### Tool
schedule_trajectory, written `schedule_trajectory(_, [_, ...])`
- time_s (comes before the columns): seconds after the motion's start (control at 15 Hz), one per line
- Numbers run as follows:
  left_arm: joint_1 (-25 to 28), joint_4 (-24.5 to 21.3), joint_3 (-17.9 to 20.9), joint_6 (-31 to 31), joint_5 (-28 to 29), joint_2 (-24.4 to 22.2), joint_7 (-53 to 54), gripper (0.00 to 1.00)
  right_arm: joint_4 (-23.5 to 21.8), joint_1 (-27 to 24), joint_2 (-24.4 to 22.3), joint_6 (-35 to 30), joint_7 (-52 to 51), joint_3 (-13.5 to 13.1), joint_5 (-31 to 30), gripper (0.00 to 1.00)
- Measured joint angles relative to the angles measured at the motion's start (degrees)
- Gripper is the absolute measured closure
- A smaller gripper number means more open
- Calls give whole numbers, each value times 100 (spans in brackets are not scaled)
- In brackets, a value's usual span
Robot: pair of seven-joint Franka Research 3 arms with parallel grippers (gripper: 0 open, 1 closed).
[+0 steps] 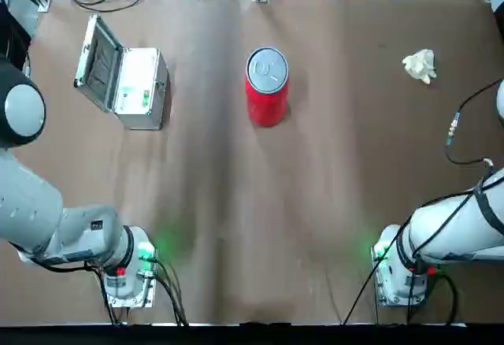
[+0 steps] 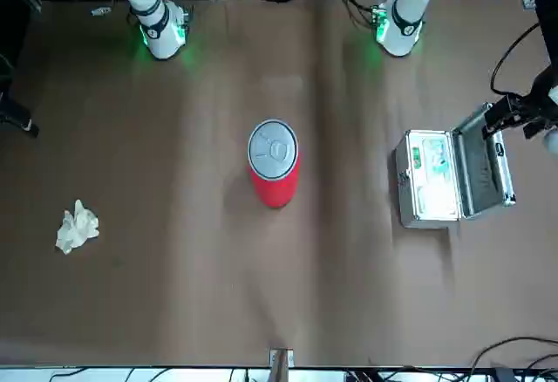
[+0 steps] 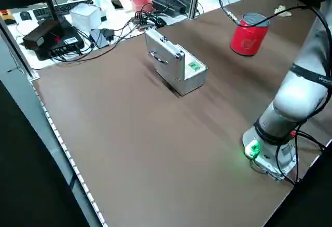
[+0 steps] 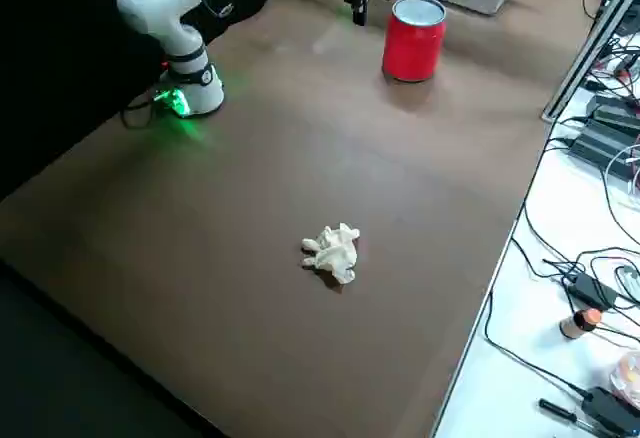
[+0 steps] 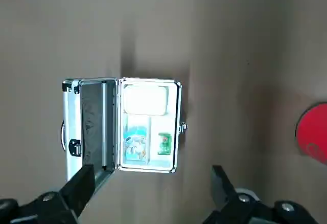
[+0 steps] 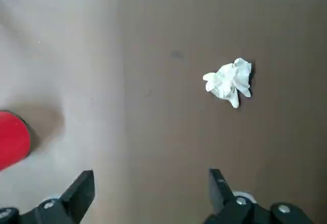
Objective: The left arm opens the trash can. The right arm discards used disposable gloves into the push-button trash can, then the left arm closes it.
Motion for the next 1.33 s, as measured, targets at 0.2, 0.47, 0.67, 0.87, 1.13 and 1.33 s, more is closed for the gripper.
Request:
schedule_trajectory(0.2, [-1, -3, 0, 0, 0, 0, 1, 0, 0, 1, 0, 75, 0, 5, 3, 1])
schedule_trajectory(0.47, [-4, -4, -6, 0, 0, 0, -97, 0, -4, 1, 0, 98, 0, 6, 3, 1])
schedule_trajectory(0.67, [-40, -16, -59, 5, -1, 0, -313, 0, -22, -2, 3, 245, 3, 1, -5, 1])
schedule_trajectory(0.87, [-176, -46, -186, 7, -15, 33, -324, 0, -74, -166, 116, 343, 38, -28, -11, 1])
schedule_trajectory(1.13, [-276, -101, -684, 14, -469, 218, -432, 0, -169, -485, 689, 1030, 33, -40, -11, 1])
schedule_trajectory(1.33, [-300, -108, -958, 37, -918, 428, -842, 22, -191, -663, 1086, 1268, 36, -44, -14, 1])
